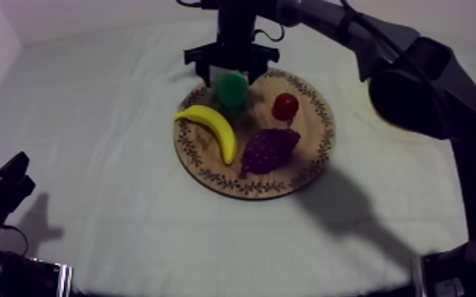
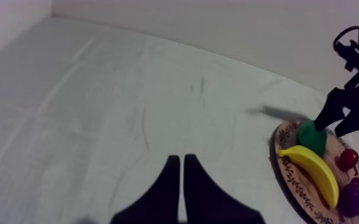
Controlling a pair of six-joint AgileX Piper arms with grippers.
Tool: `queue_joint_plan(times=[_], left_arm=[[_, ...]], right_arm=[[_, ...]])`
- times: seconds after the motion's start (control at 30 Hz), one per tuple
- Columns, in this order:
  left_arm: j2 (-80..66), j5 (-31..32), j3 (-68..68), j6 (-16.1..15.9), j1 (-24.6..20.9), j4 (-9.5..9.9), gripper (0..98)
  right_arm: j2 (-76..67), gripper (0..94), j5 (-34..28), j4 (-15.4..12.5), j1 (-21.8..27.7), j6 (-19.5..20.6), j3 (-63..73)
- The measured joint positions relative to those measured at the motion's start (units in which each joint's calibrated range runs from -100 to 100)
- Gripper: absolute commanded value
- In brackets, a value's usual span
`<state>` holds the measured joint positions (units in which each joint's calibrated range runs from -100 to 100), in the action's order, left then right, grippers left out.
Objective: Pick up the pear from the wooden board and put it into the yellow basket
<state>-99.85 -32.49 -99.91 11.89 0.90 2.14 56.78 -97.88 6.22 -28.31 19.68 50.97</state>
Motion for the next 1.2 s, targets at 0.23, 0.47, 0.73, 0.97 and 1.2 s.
queue_joint_plan(times=[0.23, 0.47, 0.73, 0.97, 1.2], left_arm=[[0.0, 0.0, 0.0, 0.0, 0.0, 0.0, 0.1], [0.0, 0.0, 0.0, 0.0, 0.0, 0.0, 0.1], [0.0, 0.0, 0.0, 0.0, 0.0, 0.0, 0.1], [0.0, 0.0, 0.0, 0.0, 0.0, 0.0, 0.1], [0.0, 0.0, 0.0, 0.0, 0.0, 0.0, 0.1]], right_arm=[[5.22, 58.4, -0.03, 0.74, 0.94, 0.31, 4.98], [9.02, 44.1, -0.29, 0.49, 1.05, -0.67, 8.53], [9.81, 37.1, -0.26, 0.17, 1.11, -1.28, 10.04], [4.38, 37.3, 0.08, 0.86, 1.56, -1.65, 5.43], [-7.37, 36.6, -0.11, 1.37, 1.66, -3.13, -1.8]])
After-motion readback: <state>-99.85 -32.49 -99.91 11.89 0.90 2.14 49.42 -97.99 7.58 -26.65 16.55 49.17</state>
